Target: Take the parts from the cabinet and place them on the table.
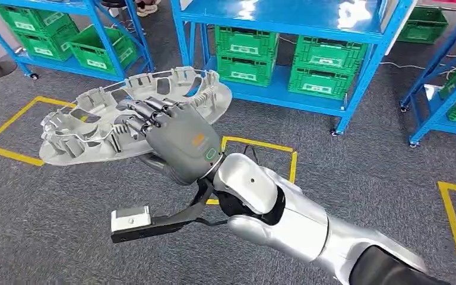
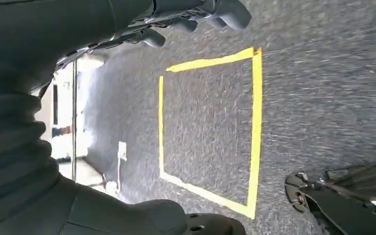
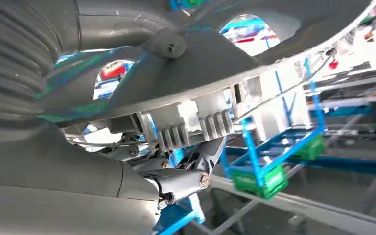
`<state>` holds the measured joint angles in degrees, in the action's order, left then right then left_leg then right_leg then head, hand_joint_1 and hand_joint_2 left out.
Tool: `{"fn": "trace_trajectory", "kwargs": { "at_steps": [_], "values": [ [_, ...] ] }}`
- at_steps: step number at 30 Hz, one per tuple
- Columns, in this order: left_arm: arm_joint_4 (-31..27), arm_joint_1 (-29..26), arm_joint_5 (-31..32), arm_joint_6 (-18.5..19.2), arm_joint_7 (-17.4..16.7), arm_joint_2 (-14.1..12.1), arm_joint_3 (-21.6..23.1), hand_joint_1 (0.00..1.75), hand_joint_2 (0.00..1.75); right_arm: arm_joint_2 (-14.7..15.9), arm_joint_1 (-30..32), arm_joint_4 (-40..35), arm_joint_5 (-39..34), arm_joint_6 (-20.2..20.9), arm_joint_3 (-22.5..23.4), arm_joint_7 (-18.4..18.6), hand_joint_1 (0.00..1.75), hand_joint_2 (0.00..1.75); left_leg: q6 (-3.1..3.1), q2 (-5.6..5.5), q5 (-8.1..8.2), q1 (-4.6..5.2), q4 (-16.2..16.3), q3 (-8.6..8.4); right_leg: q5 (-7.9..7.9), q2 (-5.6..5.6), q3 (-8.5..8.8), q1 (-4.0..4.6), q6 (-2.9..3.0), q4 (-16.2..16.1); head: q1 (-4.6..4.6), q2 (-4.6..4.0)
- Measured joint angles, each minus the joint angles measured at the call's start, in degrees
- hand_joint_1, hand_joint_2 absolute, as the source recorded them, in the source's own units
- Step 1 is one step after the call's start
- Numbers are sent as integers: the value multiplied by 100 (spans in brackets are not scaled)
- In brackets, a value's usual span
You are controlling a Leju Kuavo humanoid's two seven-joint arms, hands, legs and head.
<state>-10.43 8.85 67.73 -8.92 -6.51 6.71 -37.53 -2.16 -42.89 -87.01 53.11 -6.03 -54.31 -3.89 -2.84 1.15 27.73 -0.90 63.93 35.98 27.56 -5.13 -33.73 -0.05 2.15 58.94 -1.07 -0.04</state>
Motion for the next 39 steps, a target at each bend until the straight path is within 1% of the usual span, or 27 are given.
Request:
{"fn": "trace_trajectory", "kwargs": {
  "at_steps": [1,2,6,7,8,9,11,12,13,15,16,17,21,22,23,24,26,27,28,30,31,32,33,36,37,38,39],
  "values": [
    [-2,11,0,0,0,-4,0,0,175,-2,-1,0,0,0,0,-7,175,175,48,347,-36,41,-496,-273,8,-56,8,19,-15,15,-2,0],
    [-2,25,0,0,2,-4,0,0,175,-4,-5,-2,0,0,0,-7,175,175,106,419,-25,83,-520,-297,13,-113,-1,60,-51,19,8,0],
    [-2,5,2,0,7,-11,0,0,175,-13,-6,-4,20,0,-26,-15,175,175,228,103,-128,54,-581,-254,7,-341,27,79,-173,-7,13,0],
    [-2,-2,2,0,11,-2,-2,0,175,-13,-3,-4,20,0,-35,-17,175,175,254,42,-164,25,-600,-241,86,-78,16,23,-222,81,13,0],
    [-2,13,2,-7,13,-4,-2,0,175,-13,-6,-7,20,-7,-44,-33,175,175,293,-17,-190,14,-602,-209,281,217,-96,9,-235,333,22,0],
    [-2,27,2,-7,20,0,-2,0,175,-9,4,-7,24,-4,-48,-33,175,175,315,-86,-209,13,-601,-177,531,400,-294,-5,-253,782,26,0],
    [-2,20,0,-7,26,9,-2,0,175,-4,29,-7,26,-7,-78,-33,175,175,317,-259,-239,14,-583,-108,905,493,-723,-7,-270,1691,24,0],
    [-2,10,0,-7,24,9,-2,0,175,-4,31,-7,26,-7,-98,-33,175,175,310,-341,-250,14,-567,-81,889,497,-787,-9,-272,1822,26,0],
    [-2,-1,-2,-7,26,4,-2,0,175,-2,33,-7,24,-4,-109,-33,175,175,298,-433,-257,11,-548,-63,738,502,-705,-21,-268,1663,26,0],
    [-2,-2,-4,-7,24,4,-2,0,175,-2,29,-7,24,-2,-120,-28,175,175,274,-610,-268,6,-495,-33,252,567,-226,-50,-248,752,28,0],
    [-2,-1,-4,-7,20,9,-2,0,175,-2,24,-7,24,-2,-122,-28,175,175,249,-689,-268,-1,-470,-18,82,777,45,-76,-233,223,26,0],
    [-2,2,-4,-7,11,7,-4,0,175,-4,23,-7,26,-4,-122,-31,175,175,194,-741,-283,17,-459,24,204,989,83,-75,-243,116,19,0],
    [0,-16,-11,-7,0,4,-9,0,175,-44,-8,-11,31,-7,-138,-28,175,175,15,-957,-386,-34,-538,99,91,755,66,-41,-100,49,31,0],
    [0,-29,-13,-9,2,-9,-15,0,175,-68,-8,-11,28,-4,-140,-26,175,175,15,-755,-359,-32,-482,129,53,650,82,-63,-49,2,28,0],
    [0,-28,-13,-9,0,-9,-20,0,175,-87,-13,-11,28,-7,-142,-31,175,175,-5,-407,-194,7,-269,230,46,594,85,-55,-7,-14,-18,0],
    [0,-20,-13,-9,4,-9,-22,0,175,-92,-16,-11,31,-7,-142,-28,175,175,-30,-257,32,5,111,401,41,513,78,-43,1,-13,-20,0],
    [0,-13,-13,-7,11,-9,-22,0,175,-92,-10,-7,35,-7,-142,-26,175,175,-62,-166,430,-4,1013,799,47,344,65,-29,12,-10,-18,0],
    [2,-21,-15,-9,28,-7,-24,0,175,-92,-10,-4,35,-7,-146,-28,175,175,-71,-155,488,-6,1277,904,48,254,60,-28,12,-8,-18,0],
    [2,-29,-17,-9,46,-9,-30,0,175,-92,-11,-4,33,-7,-157,-26,175,175,-73,-143,398,-7,1205,842,48,170,60,-28,11,-7,-18,0],
    [0,-44,-20,-13,61,-22,-42,0,175,-92,-10,0,24,-11,-179,-28,175,175,-61,-52,-3,-6,366,343,57,25,62,-30,-1,5,-18,0],
    [-2,-42,-20,-20,59,-33,-42,0,175,-96,-11,0,24,-22,-192,-33,175,175,-45,136,-188,0,-166,32,71,-30,68,-28,-23,20,-20,0],
    [-2,-24,-18,-22,59,-26,-44,0,175,-109,-9,0,26,-44,-206,-33,175,175,4,446,-108,56,-469,-96,91,-80,64,9,-53,32,-20,0],
    [-2,-12,-17,-24,50,-26,-46,0,175,-109,-12,0,35,-59,-214,-33,175,175,89,360,-171,58,-489,-121,107,-126,59,40,-88,50,-2,0],
    [-2,-22,-18,-24,26,-33,-50,0,175,-129,0,2,52,-103,-243,-39,175,175,180,134,-183,68,-473,-58,114,-321,98,49,-168,20,-9,0],
    [-2,-28,-17,-26,26,-33,-55,0,175,-144,-1,0,52,-109,-245,-39,175,175,240,64,-223,25,-506,-74,153,-238,85,19,-224,52,-7,0],
    [-2,-31,-17,-26,24,-35,-59,0,175,-157,3,0,52,-114,-253,-42,175,175,267,-3,-238,20,-510,-60,274,133,37,-8,-252,205,-6,0],
    [-2,-22,-15,-28,26,-35,-59,0,175,-155,6,0,52,-122,-254,-55,175,175,296,-62,-250,17,-510,-51,491,354,-110,-24,-266,544,4,0]
  ]
}}
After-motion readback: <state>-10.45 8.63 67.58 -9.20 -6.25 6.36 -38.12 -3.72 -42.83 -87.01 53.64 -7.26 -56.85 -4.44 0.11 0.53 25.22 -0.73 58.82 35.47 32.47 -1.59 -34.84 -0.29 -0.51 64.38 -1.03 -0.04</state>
